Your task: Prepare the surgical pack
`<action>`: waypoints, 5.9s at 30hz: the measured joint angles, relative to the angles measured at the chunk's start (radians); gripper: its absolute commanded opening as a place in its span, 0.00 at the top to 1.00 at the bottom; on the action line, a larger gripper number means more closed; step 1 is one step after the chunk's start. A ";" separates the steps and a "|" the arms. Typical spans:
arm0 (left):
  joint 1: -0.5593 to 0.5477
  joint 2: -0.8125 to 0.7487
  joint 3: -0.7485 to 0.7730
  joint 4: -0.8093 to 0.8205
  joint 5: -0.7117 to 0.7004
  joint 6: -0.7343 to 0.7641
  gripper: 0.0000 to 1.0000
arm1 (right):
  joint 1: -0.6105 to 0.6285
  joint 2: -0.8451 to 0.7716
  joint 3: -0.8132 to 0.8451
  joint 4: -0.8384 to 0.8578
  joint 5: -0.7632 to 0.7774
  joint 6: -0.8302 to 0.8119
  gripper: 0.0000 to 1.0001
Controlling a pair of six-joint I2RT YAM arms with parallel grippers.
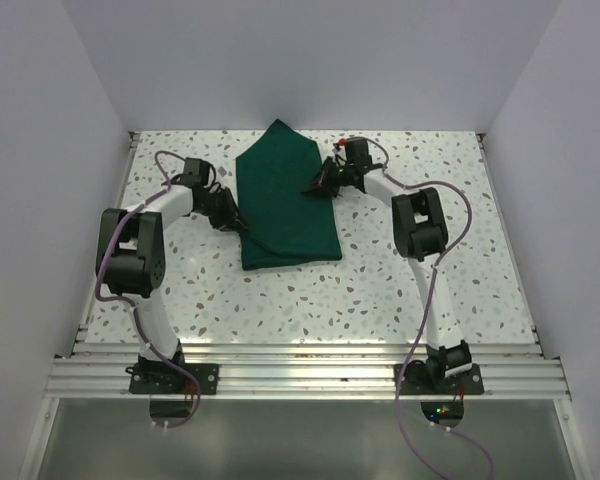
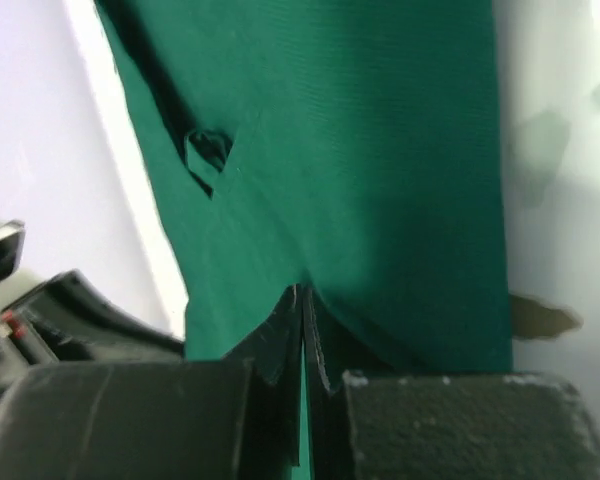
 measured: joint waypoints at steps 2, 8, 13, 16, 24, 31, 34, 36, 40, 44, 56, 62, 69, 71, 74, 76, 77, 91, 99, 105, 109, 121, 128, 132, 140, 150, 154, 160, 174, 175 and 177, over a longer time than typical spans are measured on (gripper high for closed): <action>0.000 0.002 -0.003 0.002 0.000 0.000 0.81 | -0.018 0.012 -0.002 0.031 -0.020 0.020 1.00; 0.000 0.019 -0.005 0.010 0.000 0.000 0.82 | -0.075 0.027 0.020 0.080 -0.032 0.067 1.00; 0.000 0.020 -0.005 0.010 0.000 0.002 0.82 | -0.087 0.098 0.152 0.164 -0.064 0.142 1.00; 0.000 0.021 -0.003 0.009 0.001 0.002 0.82 | -0.076 0.136 0.209 0.248 -0.076 0.212 1.00; 0.000 0.026 0.002 0.007 0.001 0.003 0.82 | -0.055 0.337 0.434 0.299 -0.020 0.314 1.00; 0.000 0.026 0.002 0.004 0.000 0.009 0.83 | -0.069 0.351 0.465 0.245 0.120 0.309 0.96; 0.000 0.026 0.002 0.004 -0.003 0.013 0.83 | -0.082 0.351 0.482 0.219 0.139 0.303 0.97; 0.000 0.026 0.004 0.000 -0.008 0.024 0.82 | -0.097 0.345 0.491 0.187 0.138 0.282 0.97; 0.000 0.026 0.027 -0.024 -0.053 0.053 0.71 | -0.124 0.240 0.390 0.070 0.136 0.192 0.93; 0.010 0.026 0.060 -0.024 -0.098 0.064 0.65 | -0.139 0.074 0.269 -0.091 0.133 0.041 0.87; 0.042 0.064 0.107 0.194 0.059 0.021 0.87 | -0.094 -0.291 -0.060 -0.168 -0.080 -0.125 1.00; 0.042 0.151 0.120 0.246 0.117 0.000 0.88 | -0.061 -0.183 -0.103 -0.183 -0.125 -0.124 1.00; 0.042 0.266 0.204 0.194 0.124 0.012 0.91 | -0.067 -0.102 -0.115 -0.206 -0.106 -0.153 1.00; 0.042 0.267 0.215 0.175 0.112 0.025 0.91 | -0.071 -0.096 -0.115 -0.225 -0.097 -0.169 1.00; 0.041 0.268 0.223 0.160 0.106 0.043 0.91 | -0.072 -0.096 -0.114 -0.238 -0.094 -0.194 1.00; 0.041 0.268 0.225 0.156 0.104 0.053 0.91 | -0.071 -0.096 -0.109 -0.245 -0.092 -0.208 1.00; 0.041 0.267 0.228 0.153 0.102 0.055 0.91 | -0.071 -0.097 -0.107 -0.249 -0.090 -0.214 1.00; 0.041 0.266 0.285 0.171 0.055 0.021 0.89 | -0.071 -0.100 -0.034 -0.255 -0.071 -0.195 1.00; 0.060 0.303 0.294 0.121 0.033 0.015 0.89 | -0.090 -0.100 -0.098 -0.298 -0.045 -0.243 1.00; 0.062 0.270 0.232 0.137 0.038 0.015 0.90 | -0.097 -0.139 -0.189 -0.270 -0.076 -0.253 1.00; 0.063 0.225 0.163 0.142 0.040 0.016 0.90 | -0.095 -0.188 -0.275 -0.257 -0.077 -0.259 1.00; 0.063 0.097 0.014 0.084 0.011 0.065 0.89 | -0.092 -0.349 -0.509 -0.286 -0.041 -0.309 1.00; 0.069 0.063 0.032 0.037 -0.019 0.077 0.88 | -0.072 -0.355 -0.408 -0.353 0.008 -0.325 1.00; 0.069 0.062 0.031 0.043 0.000 0.067 0.88 | -0.038 -0.355 -0.352 -0.343 0.004 -0.314 1.00; 0.079 0.065 -0.040 0.058 0.029 0.059 0.90 | -0.029 -0.314 -0.366 -0.333 0.009 -0.312 1.00; 0.112 0.065 -0.011 0.030 -0.018 0.083 0.80 | -0.102 -0.296 -0.356 -0.386 0.070 -0.351 1.00; 0.122 0.057 0.023 0.051 -0.050 0.084 0.55 | -0.103 -0.296 -0.293 -0.383 0.095 -0.349 0.77; 0.122 0.072 0.117 0.190 -0.039 0.040 0.44 | -0.103 -0.232 -0.093 -0.315 0.095 -0.339 0.45; 0.096 0.348 0.307 0.496 -0.102 -0.002 0.40 | -0.103 0.074 0.280 -0.226 0.081 -0.280 0.38; 0.093 0.357 0.319 0.505 -0.104 -0.003 0.40 | -0.103 0.094 0.307 -0.222 0.082 -0.280 0.39; 0.086 0.392 0.365 0.511 -0.107 -0.006 0.42 | -0.103 0.116 0.341 -0.220 0.077 -0.274 0.41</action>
